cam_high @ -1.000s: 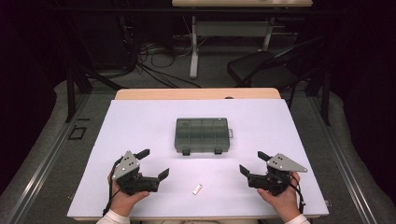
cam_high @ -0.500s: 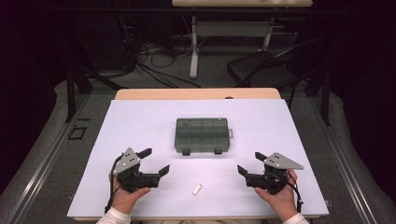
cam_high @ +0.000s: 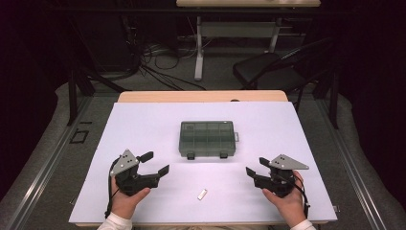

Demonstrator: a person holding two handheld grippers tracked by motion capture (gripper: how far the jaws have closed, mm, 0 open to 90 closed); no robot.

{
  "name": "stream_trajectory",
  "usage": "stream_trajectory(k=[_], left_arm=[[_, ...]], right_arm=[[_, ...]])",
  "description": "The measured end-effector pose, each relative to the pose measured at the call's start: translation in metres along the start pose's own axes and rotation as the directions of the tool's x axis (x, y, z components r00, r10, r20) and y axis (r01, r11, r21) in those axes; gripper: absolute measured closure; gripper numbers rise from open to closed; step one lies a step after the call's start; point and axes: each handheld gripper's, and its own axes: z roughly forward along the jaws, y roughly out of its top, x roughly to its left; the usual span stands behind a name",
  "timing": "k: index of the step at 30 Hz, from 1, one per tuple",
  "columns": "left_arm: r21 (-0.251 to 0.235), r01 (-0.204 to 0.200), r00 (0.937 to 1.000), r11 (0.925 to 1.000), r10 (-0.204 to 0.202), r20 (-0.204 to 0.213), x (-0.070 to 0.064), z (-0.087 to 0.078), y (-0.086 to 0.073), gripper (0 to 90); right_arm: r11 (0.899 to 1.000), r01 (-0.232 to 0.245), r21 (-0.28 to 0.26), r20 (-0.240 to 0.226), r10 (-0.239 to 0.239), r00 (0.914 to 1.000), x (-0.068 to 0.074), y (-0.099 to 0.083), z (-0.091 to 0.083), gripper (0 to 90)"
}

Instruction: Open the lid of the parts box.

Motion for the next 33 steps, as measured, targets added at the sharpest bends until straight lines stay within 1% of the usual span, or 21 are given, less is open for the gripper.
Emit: stream_trajectory(k=[1, 2, 3, 4, 6, 7, 10, 12, 13, 14, 15, 16, 17, 20, 22, 23, 27, 29, 30, 32, 33], left_arm=[[0.0, 0.0, 1.0, 1.0, 0.0, 0.0, 0.0, 0.0, 0.0, 24.3], [-0.004, 0.002, 1.0, 1.0, -0.002, -0.005, 0.0, 0.0, 0.003, 26.1], [-0.002, 0.005, 0.9999, 1.0, -0.005, -0.011, 0.001, 0.001, 0.005, 26.1], [0.0, 0.012, 0.9997, 0.9999, -0.012, -0.02, 0.001, 0.002, 0.008, 28.4], [0.004, 0.01, 0.9997, 0.9999, -0.01, -0.021, 0.003, 0.006, 0.015, 32.4], [0.01, 0.016, 0.9996, 0.9998, -0.016, -0.024, 0.003, 0.008, 0.019, 32.4], [0.03, 0.029, 0.9983, 0.9992, -0.027, -0.051, 0.006, 0.014, 0.029, 34.7], [0.037, 0.059, 0.9957, 0.9976, -0.056, -0.073, 0.01, 0.02, 0.037, 35.1], [0.051, 0.069, 0.9954, 0.9963, -0.066, -0.069, 0.014, 0.027, 0.045, 38.8], [0.051, 0.069, 0.9954, 0.9963, -0.066, -0.069, 0.014, 0.027, 0.045, 40.0], [0.068, 0.082, 0.9955, 0.9943, -0.078, -0.054, 0.017, 0.034, 0.052, 41.2], [0.068, 0.082, 0.9955, 0.9943, -0.078, -0.054, 0.017, 0.034, 0.052, 41.3], [0.057, 0.085, 0.9959, 0.9948, -0.083, -0.035, 0.018, 0.039, 0.058, 41.8], [0.049, 0.078, 0.9968, 0.9958, -0.077, -0.022, 0.018, 0.044, 0.063, 43.4], [0.05, 0.069, 0.9976, 0.9964, -0.068, -0.015, 0.018, 0.05, 0.067, 44.8], [0.043, 0.061, 0.998, 0.9972, -0.061, -0.016, 0.017, 0.054, 0.068, 44.8], [0.035, 0.081, 0.9967, 0.9961, -0.08, -0.015, 0.017, 0.064, 0.068, 44.7], [0.048, 0.073, 0.9972, 0.9962, -0.072, -0.02, 0.015, 0.069, 0.063, 45.3], [0.048, 0.073, 0.9972, 0.9962, -0.072, -0.02, 0.015, 0.069, 0.063, 45.9], [0.069, 0.081, 0.9967, 0.9943, -0.081, -0.004, 0.015, 0.073, 0.051, 49.4], [0.071, 0.079, 0.9969, 0.9943, -0.079, -0.006, 0.014, 0.074, 0.046, 51.4]], right_arm=[[1.0, 0.0, 0.0, 0.0, 0.0, 1.0, 0.0, 0.0, 0.0, 36.2], [1.0, -0.01, 0.018, 0.005, 0.01, 0.9999, -0.004, 0.002, 0.0, 41.1], [1.0, -0.01, 0.018, 0.005, 0.01, 0.9999, -0.004, 0.002, 0.0, 41.1], [0.999, -0.027, 0.037, -0.042, 0.029, 0.9987, -0.009, 0.006, 0.002, 45.9], [0.997, -0.045, 0.056, -0.075, 0.049, 0.9959, -0.012, 0.011, 0.006, 47.3], [0.997, -0.045, 0.056, -0.075, 0.049, 0.9959, -0.012, 0.011, 0.006, 47.3], [0.997, -0.036, 0.067, -0.078, 0.041, 0.9961, -0.015, 0.024, 0.01, 51.3], [0.997, -0.039, 0.073, -0.092, 0.046, 0.9947, -0.016, 0.033, 0.014, 51.6], [0.996, -0.029, 0.079, -0.102, 0.037, 0.994, -0.016, 0.041, 0.02, 53.2], [0.996, -0.029, 0.079, -0.102, 0.037, 0.994, -0.016, 0.041, 0.02, 53.2], [0.999, -0.005, 0.043, -0.086, 0.009, 0.9962, -0.013, 0.048, 0.024, 55.0], [0.999, -0.005, 0.043, -0.086, 0.009, 0.9962, -0.013, 0.048, 0.024, 55.0], [1.0, 0.021, 0.016, -0.064, -0.02, 0.9978, -0.01, 0.055, 0.029, 54.9], [1.0, 0.031, 0.002, -0.072, -0.03, 0.997, -0.007, 0.062, 0.034, 55.0], [0.999, 0.047, 0.004, -0.065, -0.046, 0.9968, -0.005, 0.068, 0.038, 54.9], [0.999, 0.052, -0.01, -0.059, -0.053, 0.9969, -0.005, 0.072, 0.042, 54.0], [0.998, 0.033, -0.054, -0.084, -0.037, 0.9957, -0.006, 0.076, 0.049, 46.5], [0.998, 0.028, -0.061, -0.086, -0.033, 0.9957, -0.004, 0.075, 0.051, 46.3], [0.998, 0.028, -0.061, -0.086, -0.033, 0.9957, -0.004, 0.075, 0.051, 46.3], [1.0, 0.02, -0.009, -0.089, -0.021, 0.9959, 0.002, 0.068, 0.052, 49.3], [1.0, 0.023, -0.012, -0.082, -0.024, 0.9964, 0.003, 0.064, 0.053, 50.5]])
